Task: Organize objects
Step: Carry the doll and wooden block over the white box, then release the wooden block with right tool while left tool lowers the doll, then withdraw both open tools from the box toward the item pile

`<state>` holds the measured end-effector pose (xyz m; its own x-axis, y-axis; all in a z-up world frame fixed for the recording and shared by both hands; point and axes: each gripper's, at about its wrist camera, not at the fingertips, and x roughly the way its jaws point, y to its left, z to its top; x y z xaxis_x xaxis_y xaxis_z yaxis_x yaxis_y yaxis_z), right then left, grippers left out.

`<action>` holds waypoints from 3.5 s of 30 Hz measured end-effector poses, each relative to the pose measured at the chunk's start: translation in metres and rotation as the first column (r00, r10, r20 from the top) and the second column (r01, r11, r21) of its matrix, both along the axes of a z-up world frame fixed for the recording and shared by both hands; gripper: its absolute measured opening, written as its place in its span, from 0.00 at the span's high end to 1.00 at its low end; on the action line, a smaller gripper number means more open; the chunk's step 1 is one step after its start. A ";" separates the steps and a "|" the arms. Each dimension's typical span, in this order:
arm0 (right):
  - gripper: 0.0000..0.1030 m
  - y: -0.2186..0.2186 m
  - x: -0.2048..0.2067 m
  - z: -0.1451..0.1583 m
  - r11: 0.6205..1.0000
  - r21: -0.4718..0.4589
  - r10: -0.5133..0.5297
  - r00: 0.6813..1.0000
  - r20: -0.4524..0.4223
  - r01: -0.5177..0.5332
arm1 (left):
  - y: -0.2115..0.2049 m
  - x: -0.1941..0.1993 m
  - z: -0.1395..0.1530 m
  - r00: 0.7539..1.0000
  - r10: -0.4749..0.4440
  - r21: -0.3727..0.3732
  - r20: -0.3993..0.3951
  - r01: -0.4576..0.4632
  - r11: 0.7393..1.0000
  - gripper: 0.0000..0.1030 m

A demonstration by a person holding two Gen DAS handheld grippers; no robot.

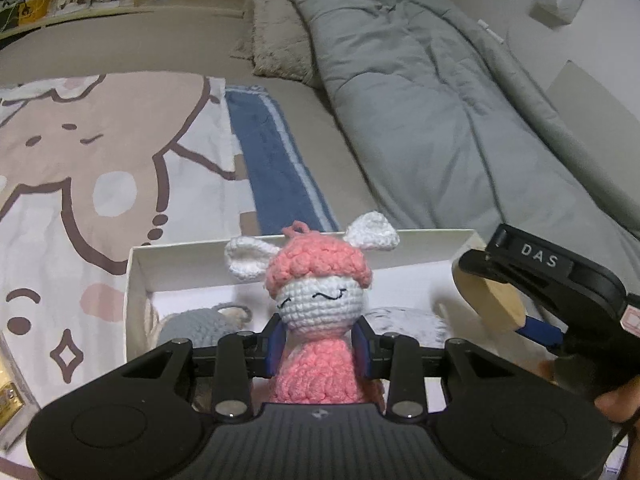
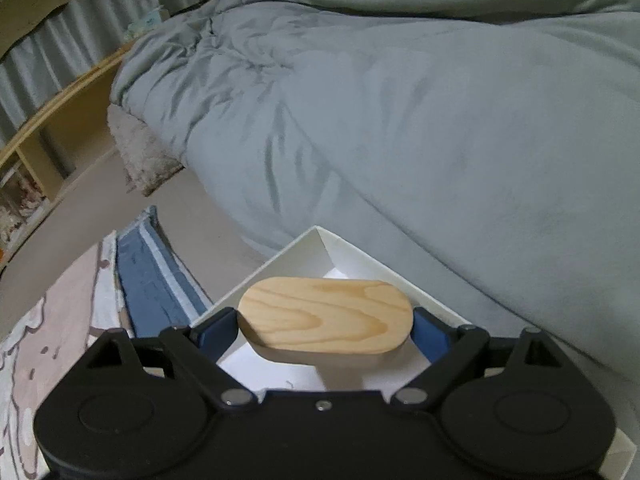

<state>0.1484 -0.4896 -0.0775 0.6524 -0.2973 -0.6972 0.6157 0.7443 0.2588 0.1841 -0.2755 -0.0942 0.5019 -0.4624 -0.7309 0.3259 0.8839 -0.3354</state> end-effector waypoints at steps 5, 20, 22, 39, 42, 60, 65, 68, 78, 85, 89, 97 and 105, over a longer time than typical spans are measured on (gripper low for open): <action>0.07 0.001 0.002 -0.007 1.000 -0.022 0.014 1.000 0.021 -0.014 | -0.007 0.010 -0.013 1.000 -0.003 0.013 -0.002 0.003 1.000 0.62; 0.03 0.006 -0.012 0.010 0.996 -0.078 0.039 0.999 -0.004 -0.039 | 0.005 -0.003 0.004 1.000 -0.023 0.022 -0.002 0.023 0.999 0.52; 0.03 0.009 -0.013 0.013 0.995 -0.081 0.051 0.999 -0.008 -0.052 | 0.005 -0.005 0.010 1.000 -0.026 0.022 0.005 0.026 0.999 0.52; 0.03 0.031 -0.057 0.060 0.980 -0.129 0.154 0.988 -0.008 -0.153 | 0.031 -0.035 0.063 0.997 -0.027 0.079 0.075 0.021 0.997 0.50; 0.03 0.037 -0.067 0.069 0.976 -0.134 0.174 0.985 -0.008 -0.174 | 0.037 -0.043 0.072 0.996 -0.030 0.085 0.086 0.022 0.996 0.46; 0.03 0.066 -0.131 0.096 0.952 -0.192 0.231 0.971 -0.063 -0.239 | 0.073 -0.094 0.102 0.991 -0.031 0.106 0.128 0.017 0.994 0.06; 0.03 0.076 -0.147 0.098 0.939 -0.216 0.256 0.963 -0.081 -0.268 | 0.087 -0.107 0.105 0.989 -0.032 0.095 0.141 0.019 0.995 0.00; 0.02 0.082 -0.155 0.099 0.936 -0.221 0.261 0.962 -0.081 -0.272 | 0.095 -0.115 0.106 0.989 -0.039 0.093 0.145 0.026 0.995 0.00; 0.00 0.101 -0.183 0.102 0.927 -0.256 0.258 0.961 -0.094 -0.274 | 0.117 -0.146 0.114 0.973 -0.105 0.126 0.206 0.080 0.989 0.00; 0.00 0.111 -0.201 0.105 0.924 -0.268 0.261 0.962 -0.082 -0.274 | 0.128 -0.156 0.111 0.969 -0.109 0.158 0.222 0.075 0.985 0.00; 0.00 0.118 -0.207 0.107 0.917 -0.282 0.272 0.959 -0.082 -0.284 | 0.135 -0.160 0.109 0.968 -0.113 0.158 0.224 0.078 0.984 0.00; 0.00 0.128 -0.210 0.108 0.911 -0.285 0.285 0.954 -0.089 -0.299 | 0.144 -0.164 0.110 0.968 -0.083 0.184 0.237 0.039 0.982 0.00; 0.00 0.138 -0.206 0.109 0.905 -0.292 0.299 0.951 -0.083 -0.310 | 0.156 -0.157 0.111 0.970 -0.024 0.215 0.241 -0.030 0.976 0.00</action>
